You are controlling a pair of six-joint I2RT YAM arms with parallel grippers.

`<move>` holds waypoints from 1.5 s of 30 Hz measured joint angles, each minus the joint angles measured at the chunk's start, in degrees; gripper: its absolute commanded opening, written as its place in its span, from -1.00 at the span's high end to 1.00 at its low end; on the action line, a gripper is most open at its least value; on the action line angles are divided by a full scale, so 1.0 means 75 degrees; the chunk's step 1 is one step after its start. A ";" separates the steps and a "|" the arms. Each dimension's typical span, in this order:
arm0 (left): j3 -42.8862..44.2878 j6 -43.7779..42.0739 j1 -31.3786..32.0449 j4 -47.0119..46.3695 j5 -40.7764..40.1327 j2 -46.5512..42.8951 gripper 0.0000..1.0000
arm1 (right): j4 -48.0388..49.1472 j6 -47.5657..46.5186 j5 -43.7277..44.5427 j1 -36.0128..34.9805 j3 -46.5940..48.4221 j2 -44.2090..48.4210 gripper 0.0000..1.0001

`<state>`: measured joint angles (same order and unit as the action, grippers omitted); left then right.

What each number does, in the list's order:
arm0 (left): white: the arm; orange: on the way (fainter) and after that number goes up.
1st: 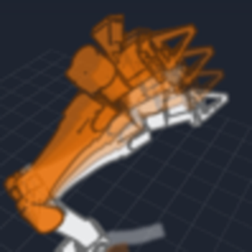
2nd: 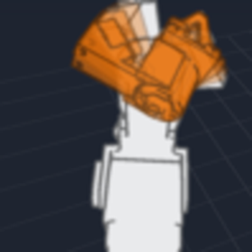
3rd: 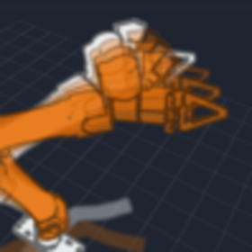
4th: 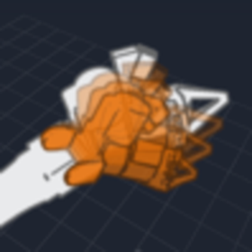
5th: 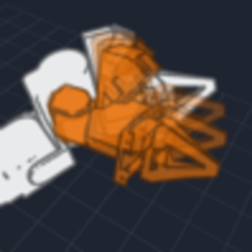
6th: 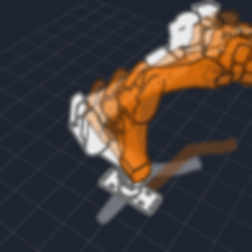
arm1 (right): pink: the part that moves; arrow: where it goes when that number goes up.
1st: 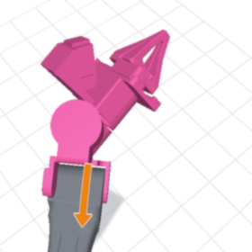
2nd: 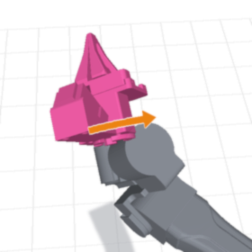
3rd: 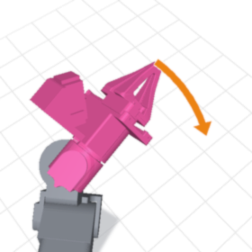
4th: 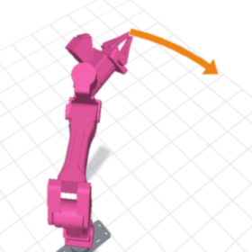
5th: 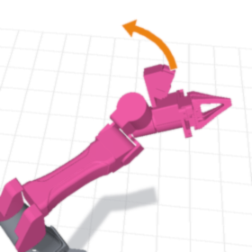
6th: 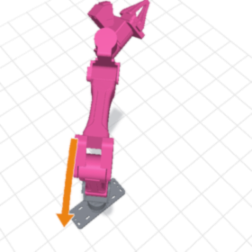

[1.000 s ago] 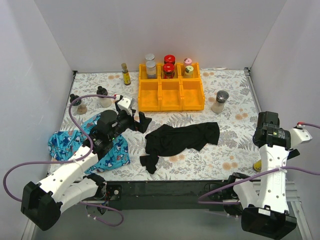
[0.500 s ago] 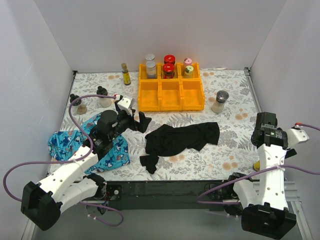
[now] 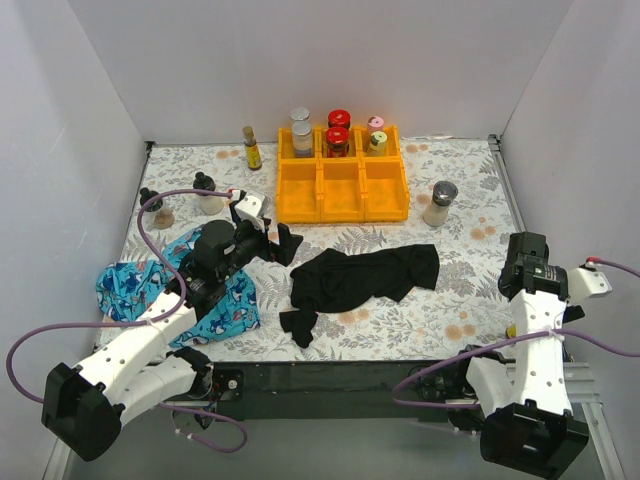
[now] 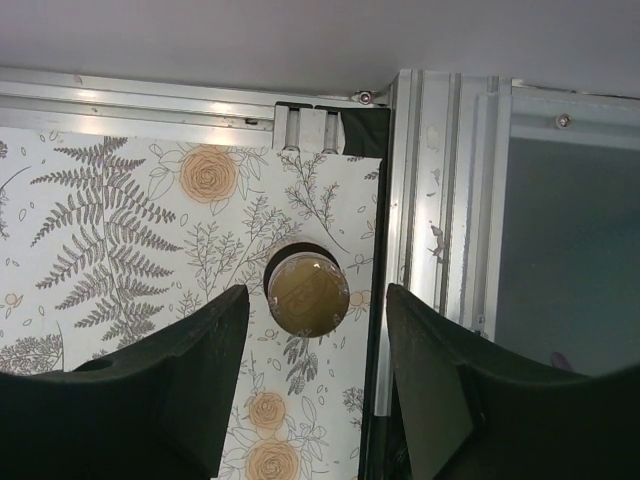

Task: Organize the condiment bottles
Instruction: Pick up the bottle from the corner of the board.

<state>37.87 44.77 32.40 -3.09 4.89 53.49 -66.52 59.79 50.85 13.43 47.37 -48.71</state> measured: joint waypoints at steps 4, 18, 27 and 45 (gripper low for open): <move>0.0000 0.0000 0.0006 0.0000 0.0003 0.0000 -0.96 | 0.0178 0.0067 0.0000 0.0015 -0.0268 0.0052 -0.24; 0.0000 -0.0009 0.0006 0.0000 -0.0047 0.0000 -0.96 | 0.1151 -0.0615 0.0163 0.0058 -0.0676 0.0571 0.97; 0.0000 -0.0006 0.0006 0.0000 -0.0128 -0.0003 -0.96 | 0.2340 -0.2742 -0.0443 -0.0073 -0.0472 0.0571 0.97; 0.0000 -0.0029 0.0012 -0.0026 -0.0175 -0.0373 -0.96 | 0.3488 -0.6225 -0.5974 -0.1090 0.0615 0.0417 0.97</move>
<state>37.87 44.56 32.49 -3.29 3.57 50.70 -40.36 13.10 6.04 5.26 51.99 -45.58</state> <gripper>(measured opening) 0.982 0.392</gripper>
